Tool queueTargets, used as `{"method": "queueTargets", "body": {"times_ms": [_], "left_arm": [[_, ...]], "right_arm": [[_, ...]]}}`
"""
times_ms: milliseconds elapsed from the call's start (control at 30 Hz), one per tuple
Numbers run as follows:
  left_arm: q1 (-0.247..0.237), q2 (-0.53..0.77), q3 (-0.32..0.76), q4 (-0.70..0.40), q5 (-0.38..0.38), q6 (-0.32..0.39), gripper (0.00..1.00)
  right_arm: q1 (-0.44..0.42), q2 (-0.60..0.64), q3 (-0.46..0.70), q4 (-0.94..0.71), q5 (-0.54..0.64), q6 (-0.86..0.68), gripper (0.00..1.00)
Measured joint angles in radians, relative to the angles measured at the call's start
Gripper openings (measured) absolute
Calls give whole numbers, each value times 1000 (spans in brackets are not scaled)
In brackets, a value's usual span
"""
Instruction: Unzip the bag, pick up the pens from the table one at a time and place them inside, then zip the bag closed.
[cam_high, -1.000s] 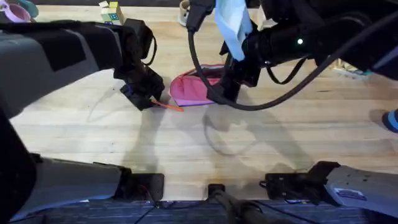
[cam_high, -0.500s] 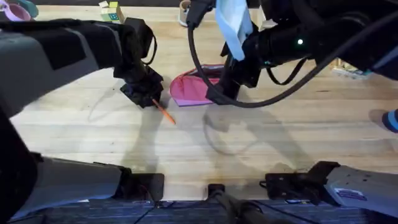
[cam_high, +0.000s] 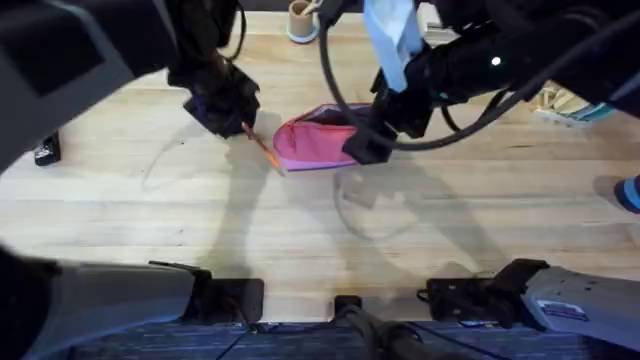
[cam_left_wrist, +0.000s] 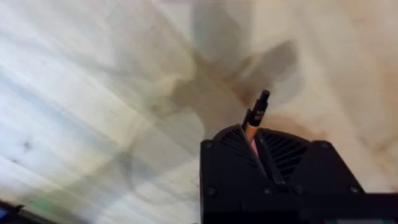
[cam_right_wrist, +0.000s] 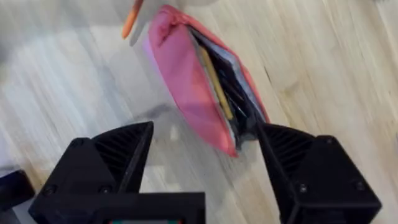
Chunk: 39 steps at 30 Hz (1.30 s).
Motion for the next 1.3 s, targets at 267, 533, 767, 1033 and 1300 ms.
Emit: {"method": "queueTargets", "body": {"times_ms": [267,533,767,1033,1300], "left_arm": [[0,-107,76,-3,20,-6,44],[-21,-146,87,4,96,-88,44],[-116,-146,87,39,130,-289,44],[-210,-146,87,112,137,-487,44],[-244,-146,87,138,138,-629,44]], "right_arm": [[-45,-32,0,-2,0,9,998],[-49,-33,0,-3,0,9,997],[-49,-33,0,-3,0,9,997],[-52,-48,0,-12,0,12,998],[-93,-91,0,-54,0,12,998]]}}
